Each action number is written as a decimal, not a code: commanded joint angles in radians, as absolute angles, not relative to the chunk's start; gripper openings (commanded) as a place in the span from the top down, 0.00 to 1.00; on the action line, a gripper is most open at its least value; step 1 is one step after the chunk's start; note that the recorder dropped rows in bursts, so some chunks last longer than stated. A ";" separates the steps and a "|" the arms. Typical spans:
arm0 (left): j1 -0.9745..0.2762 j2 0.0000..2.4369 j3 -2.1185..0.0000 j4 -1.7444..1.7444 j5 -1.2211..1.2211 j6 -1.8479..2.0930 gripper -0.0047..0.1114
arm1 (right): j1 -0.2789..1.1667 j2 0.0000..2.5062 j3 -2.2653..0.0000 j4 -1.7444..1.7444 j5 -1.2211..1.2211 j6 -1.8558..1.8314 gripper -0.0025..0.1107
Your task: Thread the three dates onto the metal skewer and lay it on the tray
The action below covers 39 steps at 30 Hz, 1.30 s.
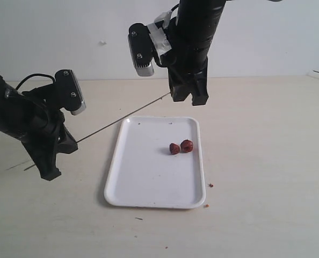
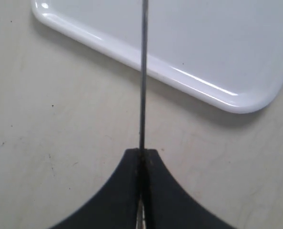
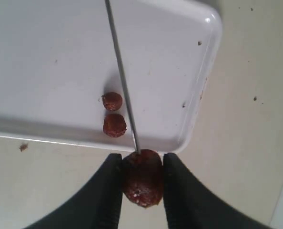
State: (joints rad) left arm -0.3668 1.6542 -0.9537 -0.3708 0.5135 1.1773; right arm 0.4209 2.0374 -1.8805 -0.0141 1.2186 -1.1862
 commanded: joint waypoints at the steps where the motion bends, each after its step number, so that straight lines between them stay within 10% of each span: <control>1: -0.367 1.653 -0.953 -0.370 0.499 1.167 0.96 | 0.419 2.026 -1.880 -0.009 1.221 -1.177 0.72; 39: -0.373 1.680 -0.953 -0.275 0.408 1.176 0.96 | 0.419 2.037 -1.880 -0.090 1.221 -1.210 0.72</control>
State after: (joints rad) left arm -0.3668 1.6897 -0.9537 -0.2715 0.3909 1.1767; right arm 0.4209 2.0225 -1.8805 -0.0655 1.2186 -1.2010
